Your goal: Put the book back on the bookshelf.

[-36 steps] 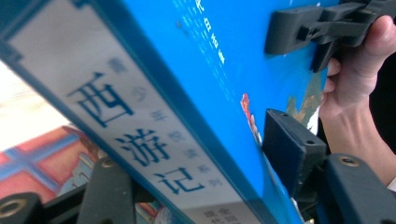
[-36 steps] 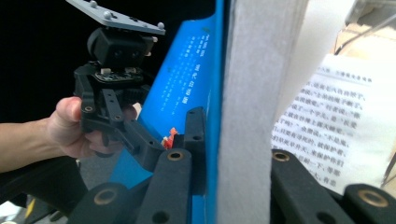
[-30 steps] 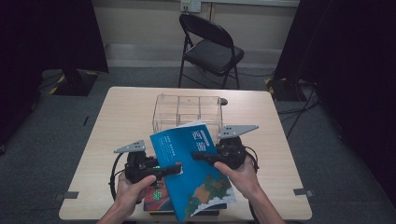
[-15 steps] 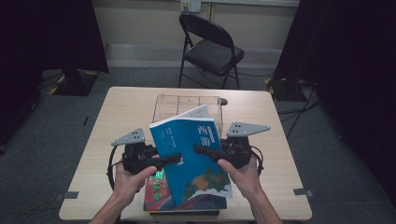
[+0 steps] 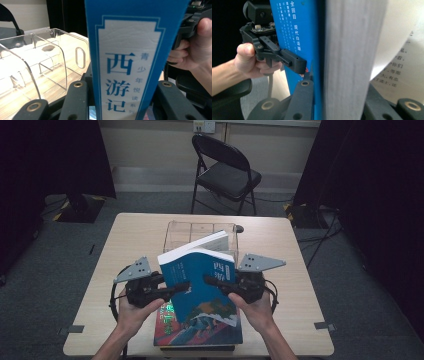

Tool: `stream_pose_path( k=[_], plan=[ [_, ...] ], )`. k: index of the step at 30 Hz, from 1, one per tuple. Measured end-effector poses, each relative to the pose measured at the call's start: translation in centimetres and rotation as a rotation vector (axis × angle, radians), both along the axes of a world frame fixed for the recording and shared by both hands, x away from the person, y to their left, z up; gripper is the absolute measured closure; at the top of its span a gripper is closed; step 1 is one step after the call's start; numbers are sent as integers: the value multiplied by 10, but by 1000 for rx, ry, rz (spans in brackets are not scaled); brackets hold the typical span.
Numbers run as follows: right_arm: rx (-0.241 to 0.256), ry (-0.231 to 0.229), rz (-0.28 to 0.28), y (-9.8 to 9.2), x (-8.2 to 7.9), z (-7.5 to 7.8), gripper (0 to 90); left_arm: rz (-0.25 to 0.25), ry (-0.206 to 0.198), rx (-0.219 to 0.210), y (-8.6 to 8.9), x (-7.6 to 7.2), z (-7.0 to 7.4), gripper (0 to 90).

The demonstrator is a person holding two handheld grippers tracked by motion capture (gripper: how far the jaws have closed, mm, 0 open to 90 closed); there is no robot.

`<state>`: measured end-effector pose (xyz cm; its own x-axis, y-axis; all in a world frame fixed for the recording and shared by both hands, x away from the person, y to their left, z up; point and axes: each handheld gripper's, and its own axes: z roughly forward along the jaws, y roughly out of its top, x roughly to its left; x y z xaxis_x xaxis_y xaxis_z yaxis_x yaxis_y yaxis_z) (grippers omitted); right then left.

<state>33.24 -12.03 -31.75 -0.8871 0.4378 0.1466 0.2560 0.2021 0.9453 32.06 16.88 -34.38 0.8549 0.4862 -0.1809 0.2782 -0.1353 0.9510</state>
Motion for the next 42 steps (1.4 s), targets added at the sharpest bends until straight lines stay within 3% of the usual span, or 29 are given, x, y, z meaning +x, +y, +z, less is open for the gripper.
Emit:
stream_pose_path(
  k=[7, 11, 14, 16, 18, 20, 24, 27, 29, 31, 36, 42],
  plan=[
    [19, 2, 20, -8, -4, -5, 780, -7, -28, 6, -7, -4, 0, 601],
    [12, -19, 26, -9, -12, -7, 781, -19, -8, -18, -12, -3, -1, 552],
    [-2, -25, 31, -12, -15, -7, 772, -16, -40, -17, -15, -9, -2, 569],
    [-22, -32, 23, -14, -16, -7, 719, -29, -63, -8, -16, -13, -3, 593],
    [-26, -48, -16, -19, -17, -7, 628, -24, -73, -7, -15, -16, -4, 598],
    [-22, -56, -48, -27, -18, -5, 591, -26, -75, 1, -16, -16, -3, 601],
    [-20, -68, -75, -36, -19, -3, 552, -27, -74, 4, -16, -17, -3, 602],
    [-34, -89, -145, -46, -18, -2, 525, -23, -73, 8, -16, -18, -3, 604],
    [-11, -83, -152, -52, -15, -3, 513, -22, -76, 16, -16, -18, -2, 604],
    [-27, -71, -149, -55, -9, -6, 485, -21, -71, 11, -16, -18, -2, 604],
    [-17, 16, -87, -49, 4, -21, 392, -23, -82, 29, -16, -20, -1, 605],
    [-34, 25, -84, -49, 7, -19, 438, 2, -82, 47, -19, -21, 1, 605]
  ],
)
